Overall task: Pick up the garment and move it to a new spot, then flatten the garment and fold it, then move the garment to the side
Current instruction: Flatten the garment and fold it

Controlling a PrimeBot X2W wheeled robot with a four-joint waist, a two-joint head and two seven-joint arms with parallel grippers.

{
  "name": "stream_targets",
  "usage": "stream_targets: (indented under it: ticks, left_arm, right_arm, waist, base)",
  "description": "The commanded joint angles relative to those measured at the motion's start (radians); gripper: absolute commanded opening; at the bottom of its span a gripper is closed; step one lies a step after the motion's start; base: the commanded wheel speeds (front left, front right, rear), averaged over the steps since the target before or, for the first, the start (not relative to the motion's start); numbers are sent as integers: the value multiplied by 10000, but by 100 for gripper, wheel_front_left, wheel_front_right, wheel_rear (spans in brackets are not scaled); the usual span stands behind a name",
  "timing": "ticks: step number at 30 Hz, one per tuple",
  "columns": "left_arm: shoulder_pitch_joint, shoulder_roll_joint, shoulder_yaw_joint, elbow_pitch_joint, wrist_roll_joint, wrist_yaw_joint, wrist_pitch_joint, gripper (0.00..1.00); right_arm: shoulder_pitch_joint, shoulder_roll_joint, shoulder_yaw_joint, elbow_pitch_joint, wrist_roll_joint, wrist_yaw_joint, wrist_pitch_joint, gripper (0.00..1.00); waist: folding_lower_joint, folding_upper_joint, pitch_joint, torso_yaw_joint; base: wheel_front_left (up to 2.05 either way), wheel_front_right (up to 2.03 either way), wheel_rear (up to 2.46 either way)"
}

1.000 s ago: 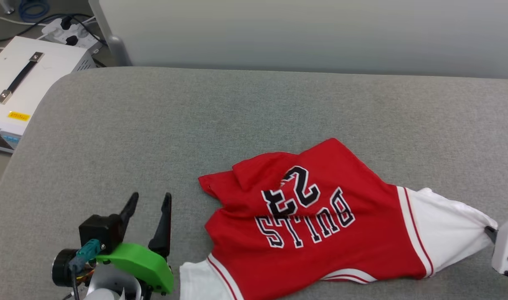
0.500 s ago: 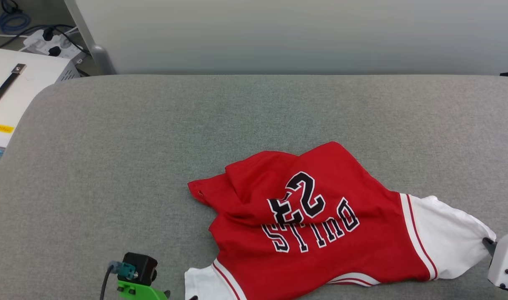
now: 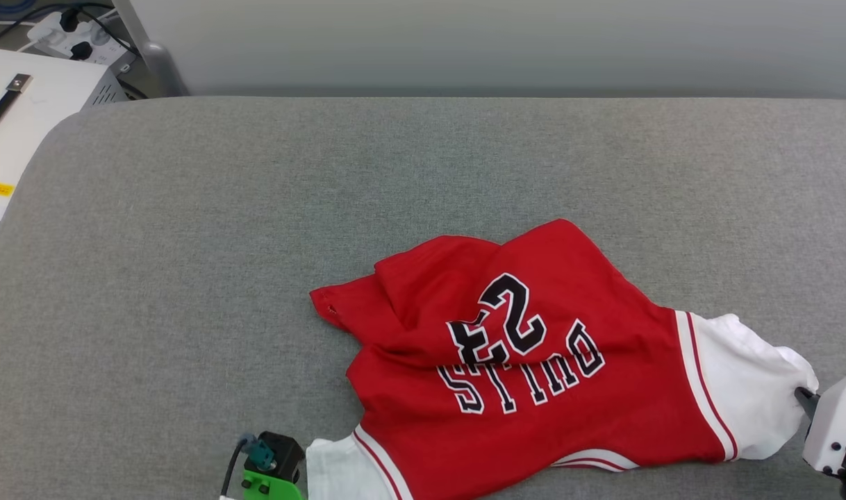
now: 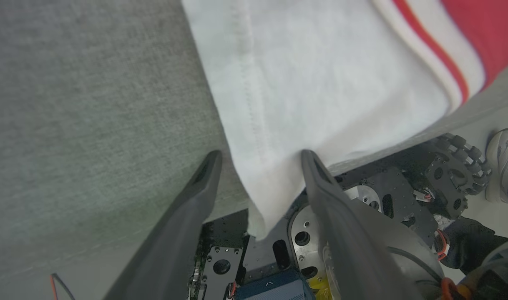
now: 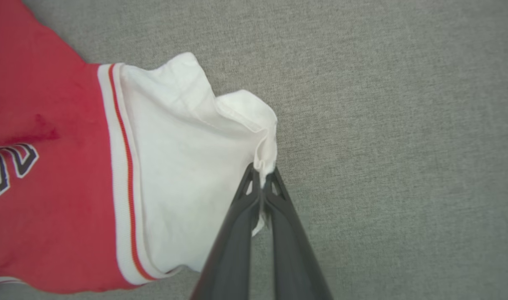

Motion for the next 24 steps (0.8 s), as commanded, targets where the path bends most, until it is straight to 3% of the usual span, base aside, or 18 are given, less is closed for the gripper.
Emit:
stream_targets:
  ticks: [1, 2, 3, 4, 10, 20, 24]
  left_arm:
    - [-87, -433, -324, 374, 5, -178, 122, 100]
    - [-161, -556, -473, 558, 53, -272, 208, 64]
    - [-214, -658, -555, 680, 77, -338, 229, 64]
    - [-272, -781, -599, 815, 93, -403, 174, 0]
    - [-365, -886, -331, 1054, 156, -308, -437, 0]
    - [-38, 117, 1012, -1003, 615, 1082, -1881, 0]
    - [-275, 406, 1506, -1737, 752, 1304, -2257, 0]
  right_arm:
    - [-160, 49, 17, -40, -67, -7, -41, 0]
    - [-164, 64, 18, -34, -64, -7, -49, 0]
    - [-168, 76, 23, -29, -65, -7, -50, 0]
    - [-179, 93, 26, -30, -54, -7, -66, 0]
    - [-125, 134, 5, -4, -58, -7, -110, 0]
    - [49, 120, 19, -253, 28, -7, -370, 0]
    - [-30, 36, 95, -470, 1, -7, -601, 0]
  waist:
    - [0, -1, 40, -6]
    - [0, -1, 56, -10]
    - [0, -1, 65, -18]
    - [0, -1, 70, -25]
    - [0, -1, -43, 15]
    - [0, -1, -573, 228]
    - [0, -1, -741, 250]
  base:
    - [0, 0, 0]
    - [0, 0, 0]
    - [0, 0, 0]
    - [0, 0, 0]
    - [0, 0, 0]
    - [0, 0, 0]
    - [0, 0, 0]
